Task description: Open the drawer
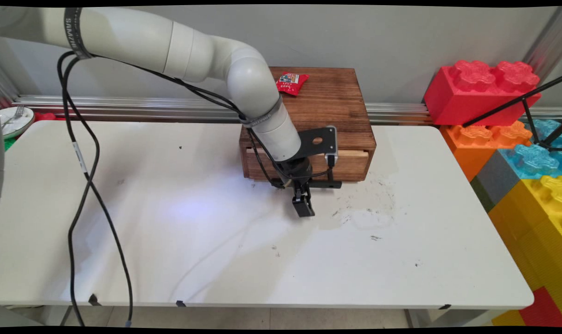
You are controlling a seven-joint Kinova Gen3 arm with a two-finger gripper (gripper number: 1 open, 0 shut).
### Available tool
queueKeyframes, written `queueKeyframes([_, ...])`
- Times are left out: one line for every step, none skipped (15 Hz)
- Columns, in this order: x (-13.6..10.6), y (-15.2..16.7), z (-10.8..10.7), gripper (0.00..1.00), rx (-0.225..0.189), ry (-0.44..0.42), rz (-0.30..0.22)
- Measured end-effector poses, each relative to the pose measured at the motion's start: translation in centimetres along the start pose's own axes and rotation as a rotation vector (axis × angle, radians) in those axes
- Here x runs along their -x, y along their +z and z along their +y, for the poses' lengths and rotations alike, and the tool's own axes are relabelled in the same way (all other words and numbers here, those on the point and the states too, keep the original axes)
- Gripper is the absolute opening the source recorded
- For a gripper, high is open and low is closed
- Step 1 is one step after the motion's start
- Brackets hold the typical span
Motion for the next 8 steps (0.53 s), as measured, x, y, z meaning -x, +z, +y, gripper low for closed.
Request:
queueKeyframes([-0.1, -0.1, 0.4, 1.00, 0.006, -0.004, 0.001])
queueKeyframes([-0.1, -0.2, 0.8, 1.00, 0.012, -0.008, 0.002])
queueKeyframes([-0.1, -0.3, 1.3, 1.00, 0.018, -0.013, 0.004])
queueKeyframes([-0.1, -0.3, 1.6, 1.00, 0.022, -0.016, 0.005])
queueKeyframes([-0.1, -0.4, 2.0, 1.00, 0.027, -0.020, 0.007])
queueKeyframes([-0.2, -0.5, 2.4, 1.00, 0.032, -0.023, 0.008])
queueKeyframes([-0.2, -0.7, 2.8, 1.00, 0.038, -0.028, 0.010])
queueKeyframes([-0.2, -0.8, 3.3, 1.00, 0.043, -0.032, 0.012])
